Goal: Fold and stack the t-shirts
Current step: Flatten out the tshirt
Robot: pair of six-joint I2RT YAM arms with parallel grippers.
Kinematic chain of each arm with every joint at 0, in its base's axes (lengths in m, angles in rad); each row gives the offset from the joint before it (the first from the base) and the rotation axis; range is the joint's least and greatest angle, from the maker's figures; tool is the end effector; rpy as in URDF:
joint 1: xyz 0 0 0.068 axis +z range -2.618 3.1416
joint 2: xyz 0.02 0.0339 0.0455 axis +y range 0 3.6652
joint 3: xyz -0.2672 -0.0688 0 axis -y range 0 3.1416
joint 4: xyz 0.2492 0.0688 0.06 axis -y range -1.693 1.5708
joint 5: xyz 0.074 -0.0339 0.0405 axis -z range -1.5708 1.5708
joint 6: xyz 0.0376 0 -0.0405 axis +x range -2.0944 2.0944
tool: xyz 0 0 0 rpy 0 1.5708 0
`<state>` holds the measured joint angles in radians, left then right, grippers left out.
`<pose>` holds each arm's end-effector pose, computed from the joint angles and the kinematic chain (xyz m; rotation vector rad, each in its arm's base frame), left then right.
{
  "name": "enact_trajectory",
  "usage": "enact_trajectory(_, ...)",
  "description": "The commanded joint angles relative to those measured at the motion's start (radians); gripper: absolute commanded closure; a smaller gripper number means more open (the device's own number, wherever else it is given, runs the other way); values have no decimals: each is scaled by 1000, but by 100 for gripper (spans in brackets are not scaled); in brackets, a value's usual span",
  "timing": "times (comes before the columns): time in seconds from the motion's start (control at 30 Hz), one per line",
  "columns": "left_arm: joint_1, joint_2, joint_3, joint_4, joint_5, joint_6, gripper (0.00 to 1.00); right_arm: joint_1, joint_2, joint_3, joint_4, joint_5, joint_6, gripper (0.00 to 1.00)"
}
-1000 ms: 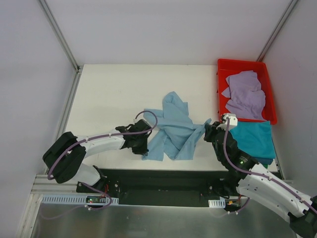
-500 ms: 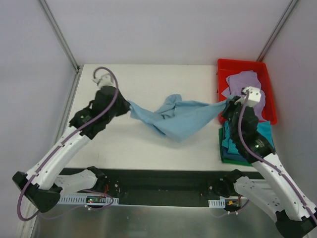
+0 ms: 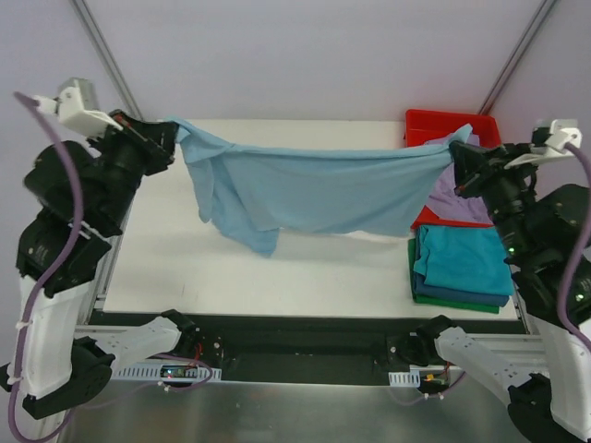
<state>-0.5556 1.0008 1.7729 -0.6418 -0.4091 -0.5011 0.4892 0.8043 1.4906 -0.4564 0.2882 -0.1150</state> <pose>0.1099 -0.0506 0.5694 -0.3004 1.4456 -0.5680 0.0903 0.0360 0.5354 -0.1633 1.3417 0.1223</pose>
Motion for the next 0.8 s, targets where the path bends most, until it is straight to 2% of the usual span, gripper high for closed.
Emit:
enact_trajectory(0.0, 0, -18, 179, 16, 21, 131, 100, -3, 38, 236, -97, -205, -18, 100)
enact_trajectory(0.1, 0, -10, 269, 16, 78, 190, 100, -3, 53, 307, -113, -250, -3, 100)
enact_trajectory(0.17, 0, 7, 307, 19, 61, 208, 100, -3, 59, 323, -110, -253, 0, 100)
enact_trajectory(0.3, 0, 110, 378, 18, -39, 283, 100, -3, 94, 326, -97, -199, -17, 100)
enact_trajectory(0.47, 9, 339, 494, 25, -215, 390, 100, -3, 215, 323, -68, -55, -89, 100)
enact_trajectory(0.5, 35, 393, 526, 25, -209, 401, 100, -6, 248, 326, -58, -23, -109, 100)
enact_trajectory(0.63, 219, 563, 640, 33, -47, 371, 100, -53, 427, 379, -1, 8, -167, 100)
enact_trajectory(0.73, 347, 668, 742, 80, 194, 377, 100, -132, 565, 509, 5, -30, -204, 100)
enact_trajectory(0.77, 373, 697, 779, 91, 234, 377, 100, -159, 600, 554, 5, -78, -203, 100)
